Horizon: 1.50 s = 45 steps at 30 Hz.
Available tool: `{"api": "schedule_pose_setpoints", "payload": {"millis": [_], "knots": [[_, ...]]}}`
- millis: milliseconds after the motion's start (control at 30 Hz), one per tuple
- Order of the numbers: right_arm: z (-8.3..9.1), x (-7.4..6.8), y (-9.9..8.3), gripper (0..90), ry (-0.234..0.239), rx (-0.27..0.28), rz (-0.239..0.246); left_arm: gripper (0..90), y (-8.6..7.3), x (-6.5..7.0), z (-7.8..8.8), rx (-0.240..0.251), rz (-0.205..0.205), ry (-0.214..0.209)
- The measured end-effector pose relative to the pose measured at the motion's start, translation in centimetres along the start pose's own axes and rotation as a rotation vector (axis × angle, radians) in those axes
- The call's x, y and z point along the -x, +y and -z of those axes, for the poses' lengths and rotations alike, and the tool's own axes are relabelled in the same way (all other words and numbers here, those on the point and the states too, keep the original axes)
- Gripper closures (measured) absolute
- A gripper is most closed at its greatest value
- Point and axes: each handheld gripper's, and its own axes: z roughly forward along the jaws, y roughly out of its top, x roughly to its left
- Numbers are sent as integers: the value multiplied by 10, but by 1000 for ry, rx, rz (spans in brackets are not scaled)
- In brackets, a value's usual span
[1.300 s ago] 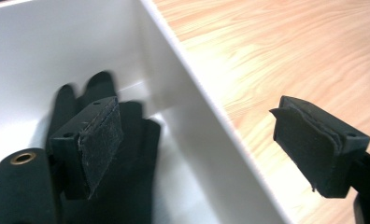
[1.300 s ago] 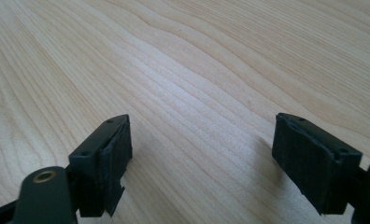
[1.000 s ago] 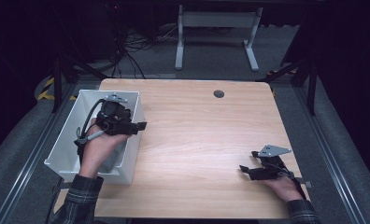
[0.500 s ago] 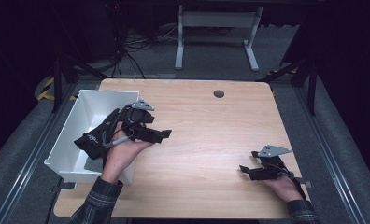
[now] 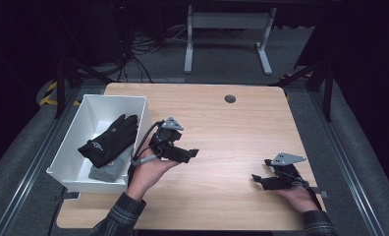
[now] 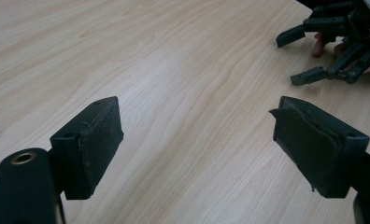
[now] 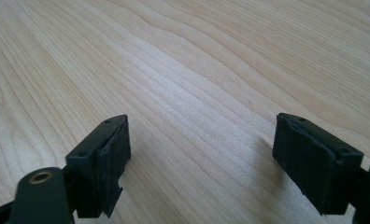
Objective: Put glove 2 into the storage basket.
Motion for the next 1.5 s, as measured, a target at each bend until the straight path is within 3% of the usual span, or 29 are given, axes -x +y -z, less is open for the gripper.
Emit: {"api": "schedule_pose_setpoints", "payload": {"millis": [333,533,667,1167,1500], "knots": [[0,0,0,196,0,0,0,159,-16,8,-33,-32,-50,-19],[0,0,0,194,1,0,1,156,-29,10,-54,-77,-79,-24],[0,0,0,194,0,0,1,154,-36,12,-66,-85,-112,-7],[0,0,0,192,2,0,2,117,-62,14,-100,-135,-170,51],[0,0,0,190,4,-1,4,56,-69,12,-102,-82,-181,36]]}}
